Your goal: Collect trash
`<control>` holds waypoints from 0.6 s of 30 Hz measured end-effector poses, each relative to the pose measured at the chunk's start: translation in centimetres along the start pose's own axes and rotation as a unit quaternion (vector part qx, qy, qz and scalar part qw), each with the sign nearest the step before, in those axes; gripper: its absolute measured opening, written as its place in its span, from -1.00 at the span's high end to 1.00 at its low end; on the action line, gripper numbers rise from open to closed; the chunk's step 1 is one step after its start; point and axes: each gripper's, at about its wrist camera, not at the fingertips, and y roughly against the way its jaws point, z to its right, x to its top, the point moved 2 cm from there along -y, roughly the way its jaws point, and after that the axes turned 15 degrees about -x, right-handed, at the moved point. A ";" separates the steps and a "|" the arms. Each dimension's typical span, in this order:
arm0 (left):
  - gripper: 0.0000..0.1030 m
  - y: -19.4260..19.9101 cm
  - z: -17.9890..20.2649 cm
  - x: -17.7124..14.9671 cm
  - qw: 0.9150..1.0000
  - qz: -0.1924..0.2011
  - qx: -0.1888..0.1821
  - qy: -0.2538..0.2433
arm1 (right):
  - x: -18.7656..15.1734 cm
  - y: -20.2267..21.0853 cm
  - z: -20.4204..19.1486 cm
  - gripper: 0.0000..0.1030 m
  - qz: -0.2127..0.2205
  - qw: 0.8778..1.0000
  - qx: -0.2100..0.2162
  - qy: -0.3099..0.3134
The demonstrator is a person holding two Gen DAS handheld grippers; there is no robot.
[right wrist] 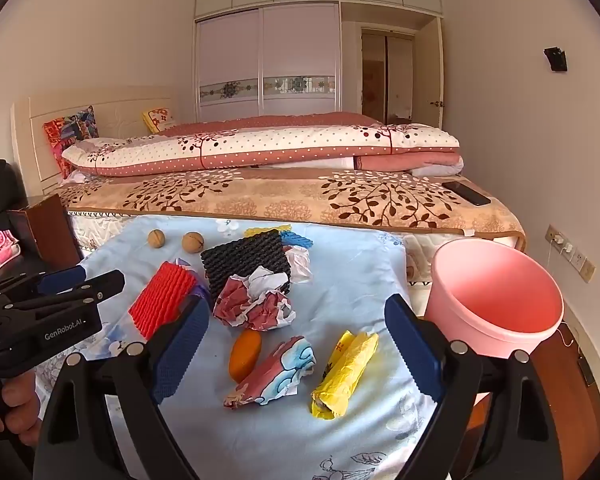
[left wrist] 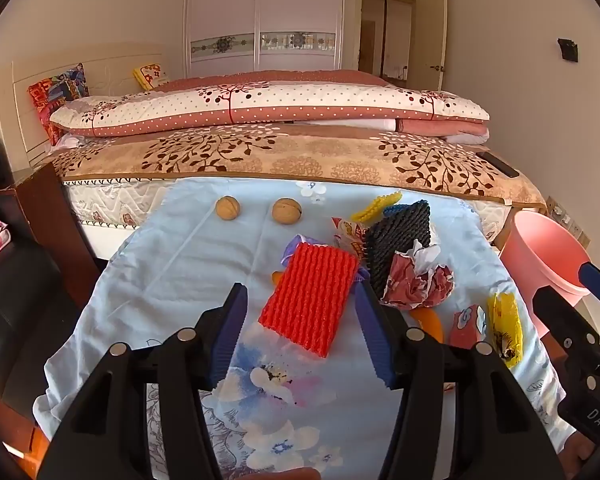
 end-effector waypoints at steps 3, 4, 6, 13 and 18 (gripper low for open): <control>-0.10 0.0 0.0 0.0 1.000 0.001 -0.001 0.000 | -0.2 -0.1 0.0 -0.71 -0.001 1.000 -0.001 0.000; -0.10 0.1 0.1 0.0 1.000 0.001 -0.001 0.000 | 0.1 -0.1 0.1 -0.71 0.000 1.000 -0.001 -0.001; -0.10 0.0 0.0 0.0 1.000 0.001 -0.001 0.001 | 0.3 0.1 0.1 -0.71 0.002 1.000 -0.001 -0.002; -0.10 0.0 0.0 0.0 1.000 0.000 -0.002 0.001 | 0.2 0.5 0.2 -0.71 0.017 1.000 -0.007 -0.006; -0.10 0.0 0.0 0.0 1.000 0.000 -0.002 0.002 | 0.2 0.4 0.4 -0.71 0.017 1.000 -0.008 -0.010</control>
